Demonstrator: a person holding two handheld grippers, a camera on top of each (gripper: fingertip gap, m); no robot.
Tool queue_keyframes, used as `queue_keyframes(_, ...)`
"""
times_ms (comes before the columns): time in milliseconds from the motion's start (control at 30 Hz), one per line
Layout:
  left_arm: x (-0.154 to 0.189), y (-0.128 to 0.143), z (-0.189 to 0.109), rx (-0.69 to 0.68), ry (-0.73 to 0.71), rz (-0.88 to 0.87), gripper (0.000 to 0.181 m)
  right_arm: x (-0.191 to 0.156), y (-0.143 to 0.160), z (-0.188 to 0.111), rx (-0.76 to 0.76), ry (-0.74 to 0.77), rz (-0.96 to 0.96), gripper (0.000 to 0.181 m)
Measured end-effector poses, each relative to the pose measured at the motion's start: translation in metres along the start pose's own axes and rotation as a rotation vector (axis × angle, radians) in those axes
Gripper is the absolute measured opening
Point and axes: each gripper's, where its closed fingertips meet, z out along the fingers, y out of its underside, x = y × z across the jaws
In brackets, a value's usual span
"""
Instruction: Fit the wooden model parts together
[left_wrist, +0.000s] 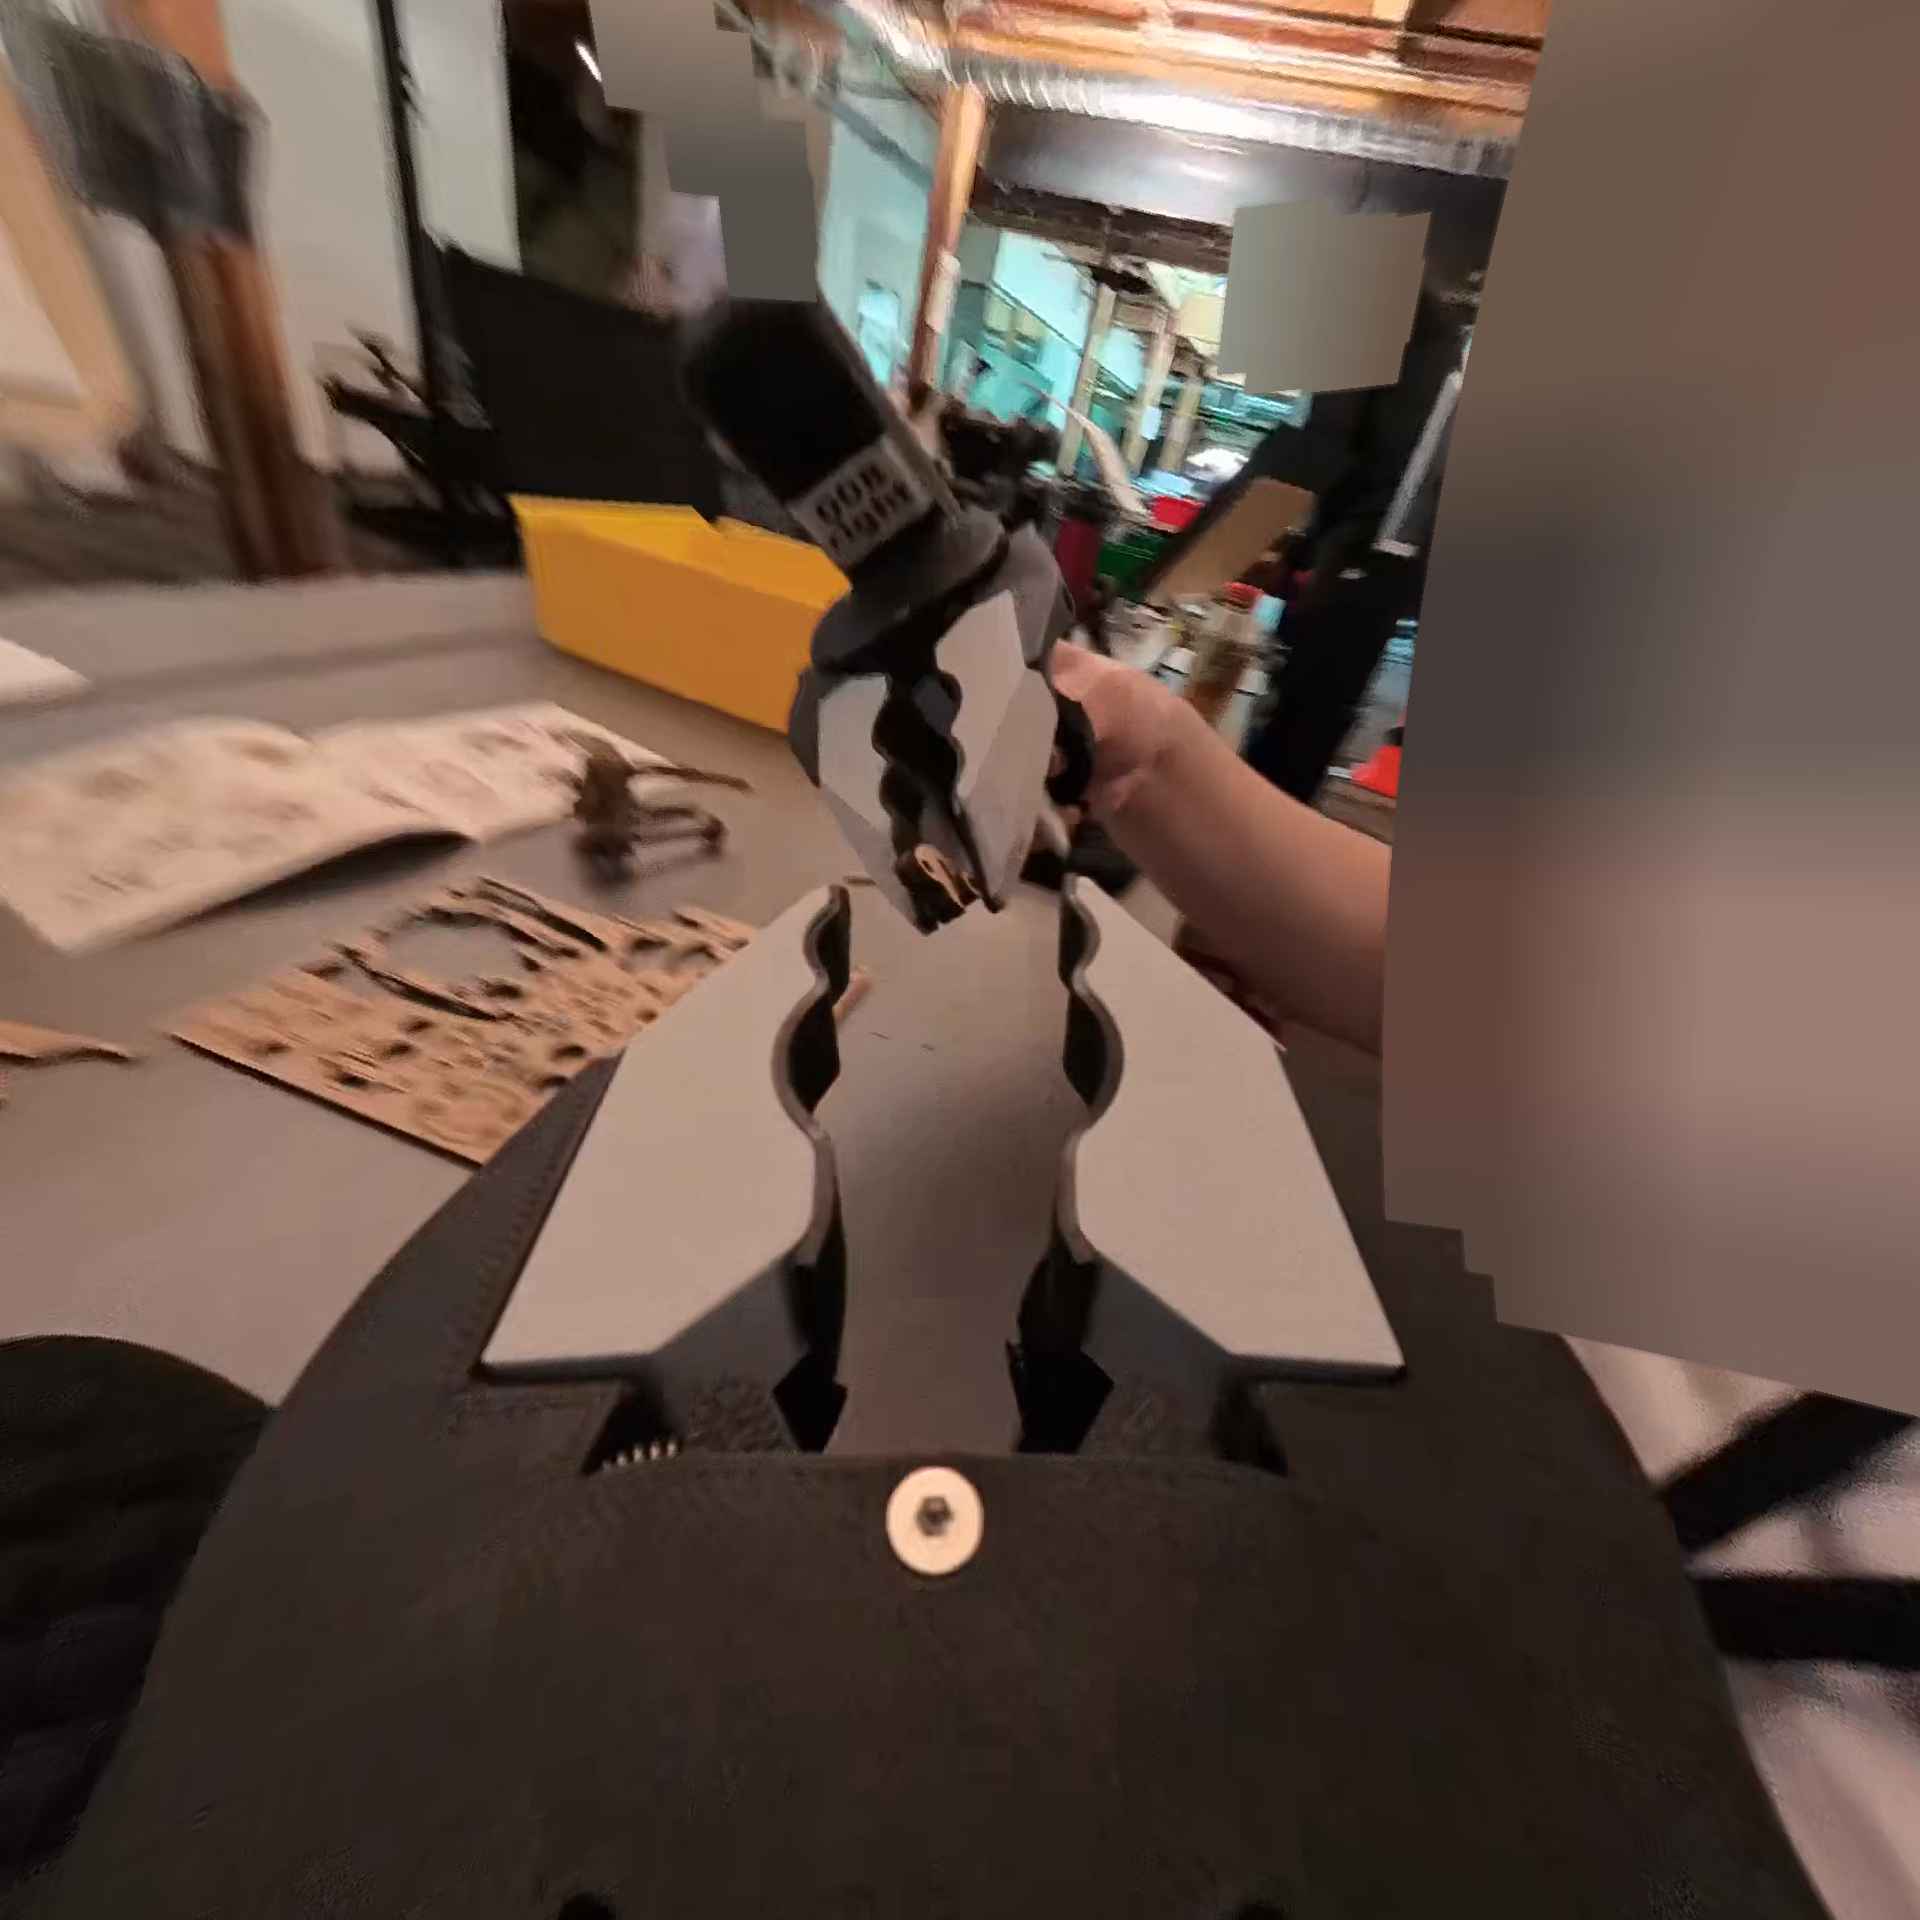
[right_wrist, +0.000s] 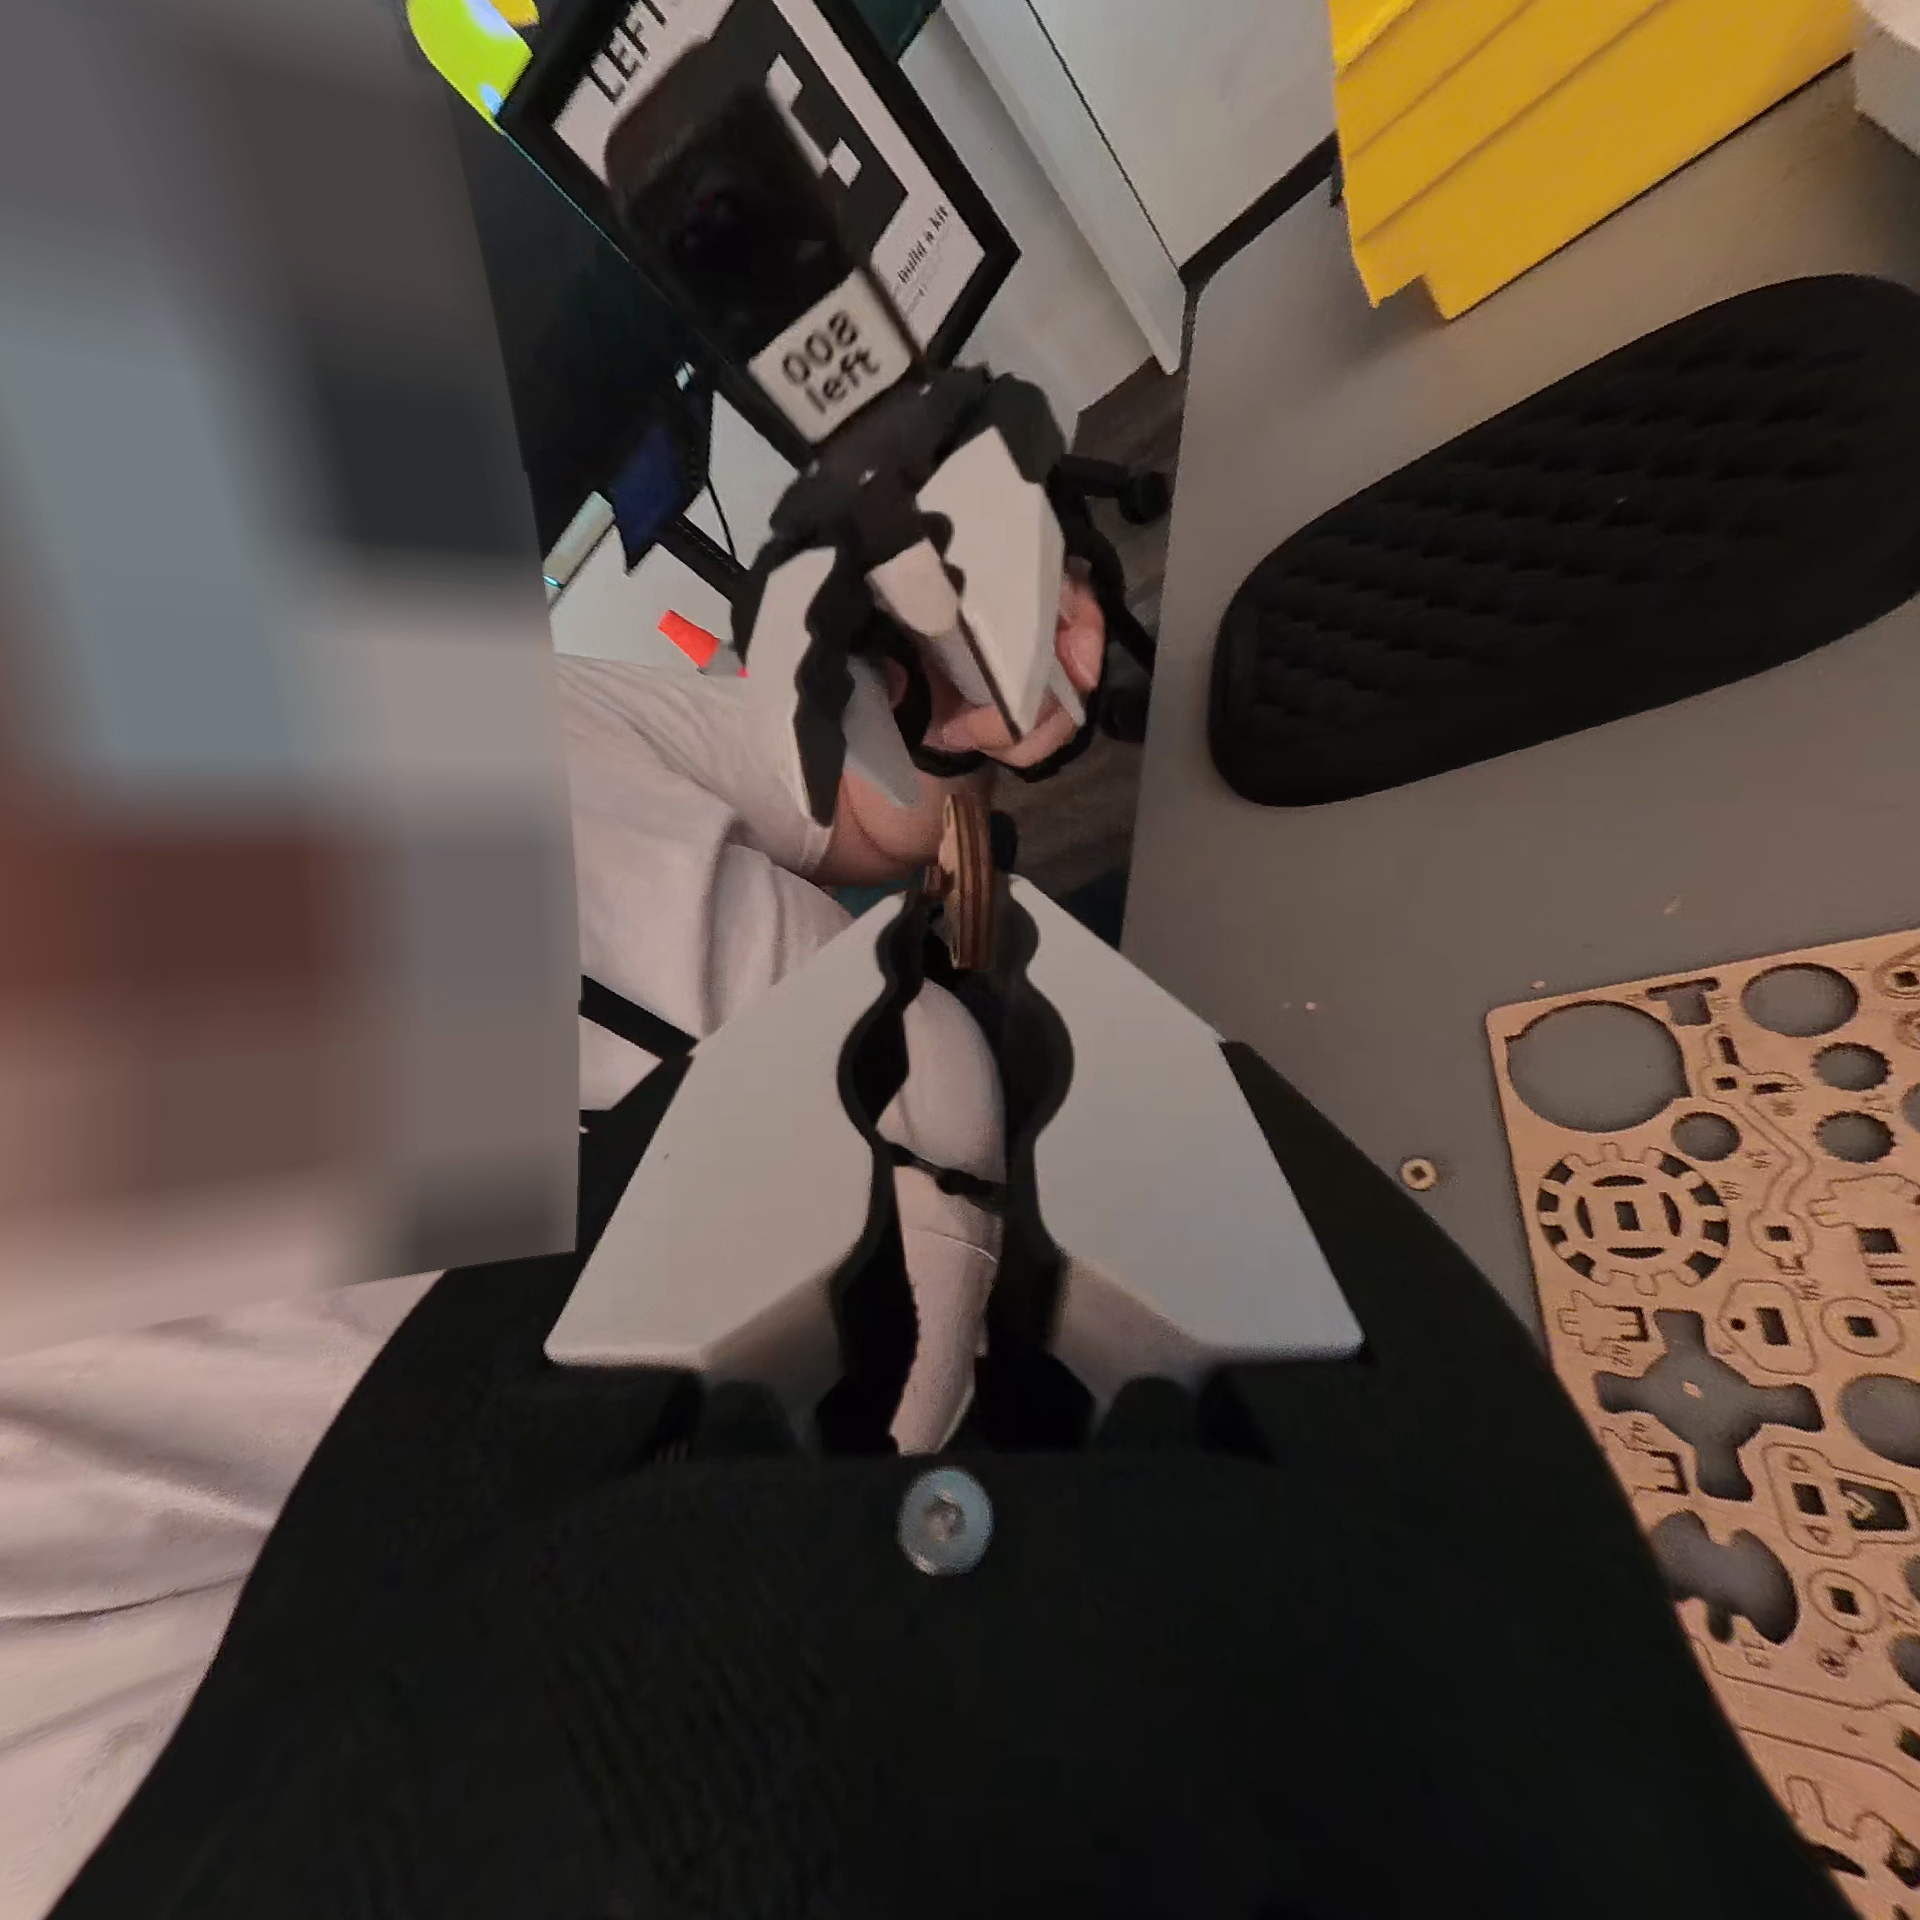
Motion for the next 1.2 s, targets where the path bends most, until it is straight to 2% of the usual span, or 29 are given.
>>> queue_keyframes(133,-0.006,0.021,0.007,-0.124,0.067,-0.182,0.040,0.004,0.008,0.007,-0.046,0.034,-0.039,0.011)
queue_keyframes(267,-0.010,0.037,0.012,-0.194,0.079,-0.197,0.025,0.011,0.016,0.011,-0.079,0.056,-0.047,0.011)
queue_keyframes(467,-0.009,0.039,0.014,-0.205,0.122,-0.214,0.020,0.017,0.022,0.012,-0.097,0.074,-0.054,0.011)
queue_keyframes(600,-0.007,0.042,0.015,-0.222,0.143,-0.197,0.010,0.021,0.024,0.012,-0.107,0.094,-0.059,0.010)
queue_keyframes(1200,-0.003,0.040,0.011,-0.200,0.176,-0.205,0.009,0.017,0.022,0.015,-0.098,0.079,-0.027,0.010)
